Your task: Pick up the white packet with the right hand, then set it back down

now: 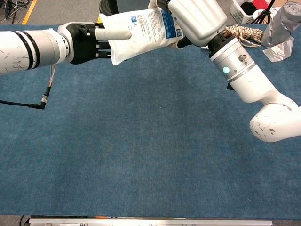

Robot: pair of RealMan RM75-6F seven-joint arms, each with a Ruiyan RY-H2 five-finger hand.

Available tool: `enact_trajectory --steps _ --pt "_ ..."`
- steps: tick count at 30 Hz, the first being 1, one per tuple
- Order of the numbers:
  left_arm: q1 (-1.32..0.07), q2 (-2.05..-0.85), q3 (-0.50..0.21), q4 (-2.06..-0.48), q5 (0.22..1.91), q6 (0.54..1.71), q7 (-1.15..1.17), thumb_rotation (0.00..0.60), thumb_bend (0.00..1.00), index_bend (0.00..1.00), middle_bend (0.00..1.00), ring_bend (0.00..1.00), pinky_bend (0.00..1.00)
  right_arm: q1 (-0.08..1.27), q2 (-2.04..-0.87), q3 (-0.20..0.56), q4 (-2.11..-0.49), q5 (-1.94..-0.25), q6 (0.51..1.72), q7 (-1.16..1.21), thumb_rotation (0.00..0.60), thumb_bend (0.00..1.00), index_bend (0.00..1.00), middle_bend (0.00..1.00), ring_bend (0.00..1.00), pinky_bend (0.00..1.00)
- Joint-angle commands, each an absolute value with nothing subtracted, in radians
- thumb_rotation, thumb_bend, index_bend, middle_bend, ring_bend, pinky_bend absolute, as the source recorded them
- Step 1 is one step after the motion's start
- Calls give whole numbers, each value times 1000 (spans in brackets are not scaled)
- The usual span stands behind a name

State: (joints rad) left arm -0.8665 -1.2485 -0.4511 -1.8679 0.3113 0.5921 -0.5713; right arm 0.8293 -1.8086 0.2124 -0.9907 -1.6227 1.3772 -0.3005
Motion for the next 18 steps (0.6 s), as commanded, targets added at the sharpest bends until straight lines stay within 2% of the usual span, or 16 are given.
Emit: enact_trajectory --steps 1,9,18 --pt "-879 -1257 -444 -1869 292 611 -565 600 138 177 207 236 411 830 -1808 212 -991 -1623 1377 -304 600 0 550 636 585 562" --pt "-908 -1277 -444 -1885 199 716 -548 600 138 299 325 314 496 830 -1809 210 -993 -1622 1382 -307 600 0 550 636 585 562" --pt "-933 -1301 -450 -1897 126 812 -495 600 138 393 443 396 540 832 -1810 206 -988 -1622 1379 -310 600 0 550 637 585 562"
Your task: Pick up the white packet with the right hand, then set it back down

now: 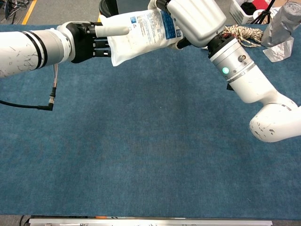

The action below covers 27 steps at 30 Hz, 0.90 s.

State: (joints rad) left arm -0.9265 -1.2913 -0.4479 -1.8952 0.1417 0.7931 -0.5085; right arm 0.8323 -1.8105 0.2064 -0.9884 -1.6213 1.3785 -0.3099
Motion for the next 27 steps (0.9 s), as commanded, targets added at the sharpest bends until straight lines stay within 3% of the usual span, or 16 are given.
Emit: enact_trajectory --steps 1,7,16,24,27 --pt "-935 -1305 -451 -1896 120 823 -490 600 138 403 455 404 545 832 -1811 205 -988 -1622 1380 -310 600 0 550 637 585 562" --pt "-936 -1329 -471 -1898 84 886 -464 600 137 491 559 482 604 835 -1810 201 -982 -1628 1381 -322 600 0 617 647 593 562" --pt "-913 -1323 -497 -1902 54 859 -442 600 176 511 579 504 622 838 -1816 201 -957 -1635 1394 -339 600 0 629 654 598 562" --pt "-900 -1314 -510 -1892 19 837 -427 600 511 568 642 588 708 831 -1814 191 -945 -1632 1389 -339 600 0 629 654 598 562" --pt "-904 -1318 -516 -1884 -3 849 -419 600 585 616 694 635 761 831 -1813 189 -943 -1635 1393 -336 600 0 629 654 598 562"
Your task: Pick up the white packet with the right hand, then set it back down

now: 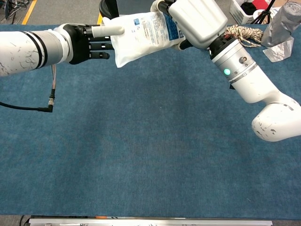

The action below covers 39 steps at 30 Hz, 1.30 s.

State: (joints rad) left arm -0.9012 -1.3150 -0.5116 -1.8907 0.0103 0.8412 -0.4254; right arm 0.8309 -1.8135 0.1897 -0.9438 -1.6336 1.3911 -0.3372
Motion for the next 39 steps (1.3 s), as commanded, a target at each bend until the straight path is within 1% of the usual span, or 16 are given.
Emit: enact_trajectory --steps 1,5,12,15,19,29,32,37,39 --pt "-906 -1319 -517 -1882 -9 852 -416 600 602 633 712 651 781 831 -1813 188 -943 -1637 1395 -336 600 0 629 654 598 562" --pt "-909 -1324 -523 -1879 -29 869 -400 600 629 664 749 681 820 831 -1812 187 -944 -1640 1398 -336 600 0 629 654 598 562" --pt "-906 -1337 -539 -1876 -45 902 -384 600 632 726 819 736 874 831 -1814 180 -941 -1645 1400 -339 600 0 629 650 598 562" --pt "-905 -1345 -546 -1875 -48 922 -377 600 634 754 852 761 901 830 -1817 178 -938 -1646 1400 -337 600 0 628 628 581 562" --pt "-900 -1353 -554 -1877 -49 935 -364 600 644 761 864 776 920 829 -1822 177 -934 -1645 1401 -336 600 0 598 604 557 562" --pt "-883 -1378 -573 -1888 -13 990 -343 600 642 782 890 814 991 828 -1824 178 -934 -1641 1398 -329 600 0 568 597 552 562" --pt "-875 -1384 -579 -1893 -3 999 -339 600 640 787 897 823 1000 827 -1823 177 -937 -1640 1395 -329 600 0 538 591 546 562" --pt "-864 -1389 -590 -1898 3 1000 -331 600 639 791 906 832 1000 825 -1823 176 -942 -1637 1391 -330 600 0 419 564 522 562" --pt "-860 -1390 -594 -1899 5 1000 -328 600 639 791 906 833 1000 825 -1823 177 -944 -1636 1391 -330 600 0 396 559 518 562"
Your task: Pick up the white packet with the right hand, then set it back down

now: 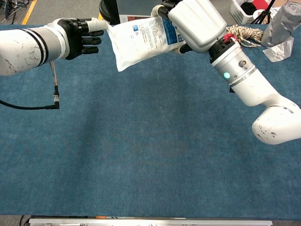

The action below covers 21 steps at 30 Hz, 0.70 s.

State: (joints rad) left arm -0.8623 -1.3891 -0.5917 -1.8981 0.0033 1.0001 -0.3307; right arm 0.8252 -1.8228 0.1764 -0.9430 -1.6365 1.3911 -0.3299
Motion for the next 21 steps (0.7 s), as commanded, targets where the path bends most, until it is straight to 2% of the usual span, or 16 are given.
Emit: enact_trajectory --steps 1,15,17,21 --pt "-857 -1391 -597 -1900 6 1000 -326 600 640 791 906 833 1000 825 -1823 177 -944 -1636 1391 -330 600 0 396 558 516 562" --pt "-823 -1399 -624 -1896 12 992 -325 600 642 786 905 831 999 820 -1826 177 -946 -1631 1390 -327 600 0 395 549 508 562" --pt "-811 -1398 -630 -1898 26 977 -335 600 642 758 888 807 980 820 -1827 178 -946 -1630 1390 -326 600 0 395 549 508 562" --pt "-777 -1400 -636 -1904 95 953 -363 600 625 642 780 689 854 817 -1827 178 -948 -1625 1384 -325 600 0 395 549 508 562"
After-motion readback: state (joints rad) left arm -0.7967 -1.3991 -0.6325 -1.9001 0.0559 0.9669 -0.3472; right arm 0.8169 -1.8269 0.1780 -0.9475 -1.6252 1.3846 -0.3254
